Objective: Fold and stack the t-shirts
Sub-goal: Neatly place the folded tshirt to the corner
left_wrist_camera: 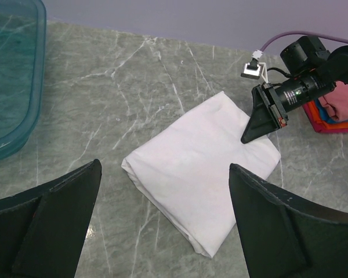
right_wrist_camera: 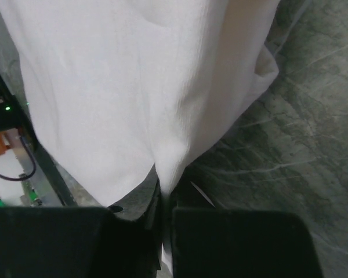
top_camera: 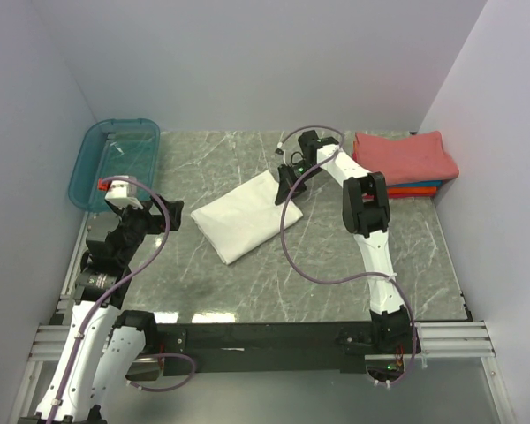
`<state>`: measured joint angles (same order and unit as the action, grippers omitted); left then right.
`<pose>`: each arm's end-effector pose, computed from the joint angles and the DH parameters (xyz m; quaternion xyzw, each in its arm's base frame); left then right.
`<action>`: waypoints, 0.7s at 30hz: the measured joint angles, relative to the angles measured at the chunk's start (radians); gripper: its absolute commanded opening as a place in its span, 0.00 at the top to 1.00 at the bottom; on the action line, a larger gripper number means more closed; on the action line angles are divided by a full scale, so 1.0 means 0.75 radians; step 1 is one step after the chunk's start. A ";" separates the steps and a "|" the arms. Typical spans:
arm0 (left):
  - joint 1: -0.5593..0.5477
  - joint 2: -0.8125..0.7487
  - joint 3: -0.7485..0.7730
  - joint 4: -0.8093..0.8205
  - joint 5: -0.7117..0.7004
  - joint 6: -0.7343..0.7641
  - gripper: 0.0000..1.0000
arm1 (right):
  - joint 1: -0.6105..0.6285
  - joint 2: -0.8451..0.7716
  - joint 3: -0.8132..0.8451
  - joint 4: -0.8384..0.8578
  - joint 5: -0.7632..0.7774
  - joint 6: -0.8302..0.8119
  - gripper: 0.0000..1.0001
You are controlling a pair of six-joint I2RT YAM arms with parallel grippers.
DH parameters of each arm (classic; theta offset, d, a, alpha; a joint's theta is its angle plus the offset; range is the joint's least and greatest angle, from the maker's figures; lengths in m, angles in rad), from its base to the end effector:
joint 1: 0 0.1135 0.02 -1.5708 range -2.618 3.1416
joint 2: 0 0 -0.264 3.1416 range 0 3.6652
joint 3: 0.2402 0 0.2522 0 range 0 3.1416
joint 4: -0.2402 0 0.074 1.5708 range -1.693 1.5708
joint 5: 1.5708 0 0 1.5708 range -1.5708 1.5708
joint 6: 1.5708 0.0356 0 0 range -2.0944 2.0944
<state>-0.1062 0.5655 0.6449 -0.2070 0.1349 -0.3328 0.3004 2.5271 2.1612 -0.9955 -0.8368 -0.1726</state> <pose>0.1436 -0.0201 0.3203 -0.0404 0.7493 -0.1929 0.6323 0.4758 0.1750 0.1384 -0.2542 0.8735 0.4093 0.0695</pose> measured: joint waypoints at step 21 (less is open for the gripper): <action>0.000 -0.077 -0.001 0.007 0.053 0.010 0.03 | -0.067 -0.727 -0.219 0.174 0.924 -0.090 1.00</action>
<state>-0.1062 0.5076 0.6445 -0.2020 0.1745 -0.3256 0.2504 1.9820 1.9972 -0.8646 -0.1440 -0.2401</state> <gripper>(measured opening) 0.966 0.041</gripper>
